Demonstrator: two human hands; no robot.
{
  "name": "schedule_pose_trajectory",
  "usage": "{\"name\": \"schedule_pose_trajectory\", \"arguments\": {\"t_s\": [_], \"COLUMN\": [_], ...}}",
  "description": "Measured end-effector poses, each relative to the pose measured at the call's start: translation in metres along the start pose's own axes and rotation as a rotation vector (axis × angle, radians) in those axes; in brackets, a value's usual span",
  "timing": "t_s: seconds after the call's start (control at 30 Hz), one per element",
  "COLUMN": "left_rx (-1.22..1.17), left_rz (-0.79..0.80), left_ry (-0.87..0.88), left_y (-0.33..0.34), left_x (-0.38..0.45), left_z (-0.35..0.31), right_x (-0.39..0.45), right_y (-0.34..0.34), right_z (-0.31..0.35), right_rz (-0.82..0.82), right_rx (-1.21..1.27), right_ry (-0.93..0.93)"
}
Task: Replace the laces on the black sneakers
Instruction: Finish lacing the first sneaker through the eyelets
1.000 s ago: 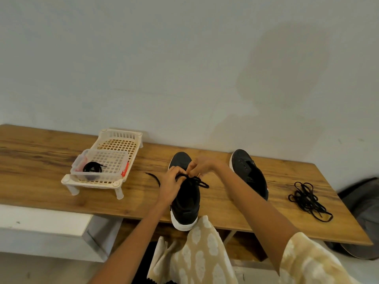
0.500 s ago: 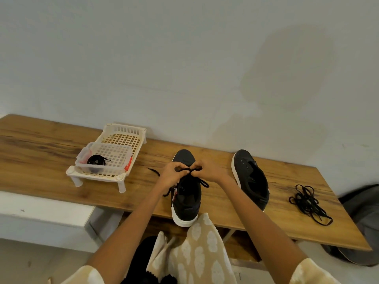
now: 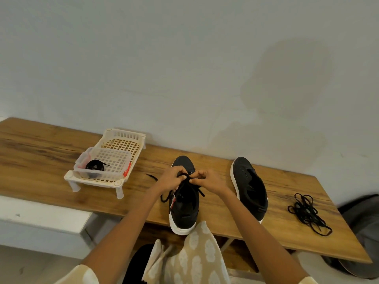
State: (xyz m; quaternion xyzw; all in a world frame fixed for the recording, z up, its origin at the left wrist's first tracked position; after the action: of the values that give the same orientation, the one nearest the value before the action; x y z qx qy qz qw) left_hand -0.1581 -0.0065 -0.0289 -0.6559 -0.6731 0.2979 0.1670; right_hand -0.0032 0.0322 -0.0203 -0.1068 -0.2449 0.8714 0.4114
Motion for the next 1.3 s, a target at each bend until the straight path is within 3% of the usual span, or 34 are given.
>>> {"name": "schedule_pose_trajectory", "arguments": {"t_s": [0.17,0.33,0.5,0.6,0.73,0.83,0.93,1.07,1.17,1.23,1.3], "left_rx": [0.019,-0.164,-0.291,-0.325,-0.3,-0.224,-0.184,-0.181,-0.195,-0.193,-0.193], "left_rz": [-0.11,-0.221,-0.338,-0.268,-0.082,0.082,0.138,0.104,0.03,-0.008,-0.022], "left_ry": [0.012,0.074,0.104,0.081,-0.004,-0.073,-0.112,-0.142,-0.157,-0.162,-0.171], "left_y": [0.008,0.012,0.012,0.013,0.007,0.0,-0.003,0.0,0.002,0.004,0.005], "left_x": [0.002,-0.005,-0.012,-0.011,-0.005,-0.001,-0.001,-0.004,-0.009,-0.01,-0.011], "left_z": [0.0,0.006,0.008,0.006,0.002,0.001,-0.002,-0.008,-0.007,-0.008,-0.01], "right_x": [0.003,0.018,0.02,0.015,0.01,0.002,0.0,-0.001,-0.02,-0.032,-0.039], "right_y": [0.001,0.004,0.002,0.001,0.0,0.001,0.002,0.004,-0.001,0.001,0.005], "right_z": [0.0,0.006,0.003,0.001,-0.01,-0.019,-0.029,-0.032,-0.014,0.0,0.01], "right_rz": [0.018,0.087,0.16,0.09,-0.213,-0.368,-0.489,-0.62,-0.702,-0.622,-0.44], "right_rx": [0.038,-0.111,-0.005,0.084,0.263,0.58,0.639,0.453,0.165,0.018,-0.239], "right_ry": [0.033,0.087,0.088,0.113,0.237,0.314,0.353,0.374,0.202,0.075,0.006]}}
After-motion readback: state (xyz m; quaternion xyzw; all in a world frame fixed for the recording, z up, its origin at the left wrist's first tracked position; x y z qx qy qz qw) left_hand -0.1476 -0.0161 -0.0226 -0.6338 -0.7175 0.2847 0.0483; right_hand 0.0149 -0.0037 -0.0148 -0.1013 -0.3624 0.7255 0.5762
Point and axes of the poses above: each hand's wrist, its own x-axis towards the middle knuckle, its own y-axis out of the palm, z = x × y, the point moved 3 cm from there along x, towards the middle knuckle, and after that the axes turned 9 degrees about -y, right-handed, at the moved point
